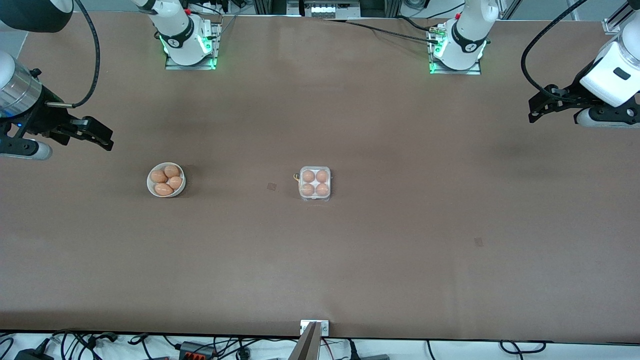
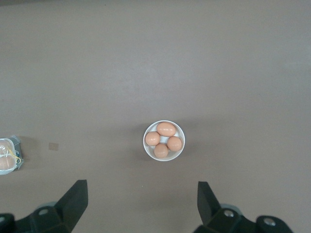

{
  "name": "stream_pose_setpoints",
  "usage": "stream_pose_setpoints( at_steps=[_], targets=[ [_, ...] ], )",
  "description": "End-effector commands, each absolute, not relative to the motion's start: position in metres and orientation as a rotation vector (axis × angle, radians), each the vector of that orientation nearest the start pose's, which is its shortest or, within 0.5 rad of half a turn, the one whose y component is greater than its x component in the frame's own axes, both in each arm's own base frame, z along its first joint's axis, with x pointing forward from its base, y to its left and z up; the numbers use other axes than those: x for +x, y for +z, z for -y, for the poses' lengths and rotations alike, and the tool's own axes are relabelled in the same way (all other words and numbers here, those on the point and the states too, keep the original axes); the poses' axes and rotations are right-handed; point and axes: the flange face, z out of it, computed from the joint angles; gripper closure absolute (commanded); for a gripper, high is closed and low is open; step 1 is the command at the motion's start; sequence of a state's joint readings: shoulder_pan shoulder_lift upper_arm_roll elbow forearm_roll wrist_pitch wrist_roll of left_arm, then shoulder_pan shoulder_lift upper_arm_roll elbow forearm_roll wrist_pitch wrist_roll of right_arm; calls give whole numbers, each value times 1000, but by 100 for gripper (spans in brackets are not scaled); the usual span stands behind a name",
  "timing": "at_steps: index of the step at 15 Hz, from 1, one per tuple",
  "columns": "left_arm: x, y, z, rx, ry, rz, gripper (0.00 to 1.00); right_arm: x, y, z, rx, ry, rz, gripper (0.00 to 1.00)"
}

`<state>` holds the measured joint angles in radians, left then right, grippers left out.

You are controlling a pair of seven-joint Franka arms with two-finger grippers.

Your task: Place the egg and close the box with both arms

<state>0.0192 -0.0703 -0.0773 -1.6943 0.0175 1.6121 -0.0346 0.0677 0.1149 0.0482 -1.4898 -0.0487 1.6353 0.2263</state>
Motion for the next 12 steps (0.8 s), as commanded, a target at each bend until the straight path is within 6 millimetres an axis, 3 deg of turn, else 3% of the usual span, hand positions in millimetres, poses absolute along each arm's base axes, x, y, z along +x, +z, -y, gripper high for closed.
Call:
stream_pose_setpoints(
  at_steps=[1, 12],
  targets=[
    [537, 615, 30, -3126, 23, -70, 0, 593, 607, -63, -3178, -76, -170, 0],
    [537, 615, 32, -3124, 26, -79, 0, 585, 622, -49, -3124, -88, -209, 0]
  ],
)
